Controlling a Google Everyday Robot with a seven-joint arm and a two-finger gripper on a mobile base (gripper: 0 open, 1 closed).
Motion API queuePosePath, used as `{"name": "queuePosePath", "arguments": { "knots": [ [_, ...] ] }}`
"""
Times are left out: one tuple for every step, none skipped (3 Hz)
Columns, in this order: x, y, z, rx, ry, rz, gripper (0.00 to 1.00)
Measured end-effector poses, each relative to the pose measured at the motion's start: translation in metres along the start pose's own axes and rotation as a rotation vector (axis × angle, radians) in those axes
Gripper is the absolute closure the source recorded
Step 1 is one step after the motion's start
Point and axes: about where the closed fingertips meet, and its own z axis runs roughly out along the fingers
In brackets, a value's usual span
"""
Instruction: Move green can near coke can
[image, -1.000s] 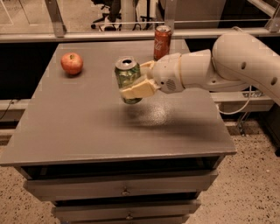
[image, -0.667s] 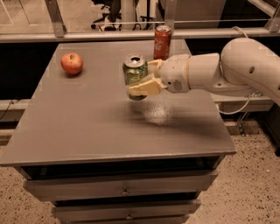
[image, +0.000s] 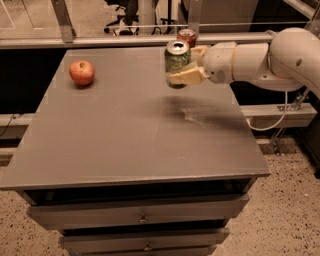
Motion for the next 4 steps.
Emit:
{"name": "queuePosePath", "arguments": {
  "knots": [
    [0.0, -0.05, -0.009, 0.053, 0.038, -0.029, 1.0],
    [0.015, -0.088, -0.022, 0.103, 0.068, -0.002, 1.0],
    [0.035, -0.11, -0.028, 0.133, 0.071, 0.049, 1.0],
    [0.055, -0.125, -0.025, 0.149, 0.054, 0.101, 1.0]
  ]
}}
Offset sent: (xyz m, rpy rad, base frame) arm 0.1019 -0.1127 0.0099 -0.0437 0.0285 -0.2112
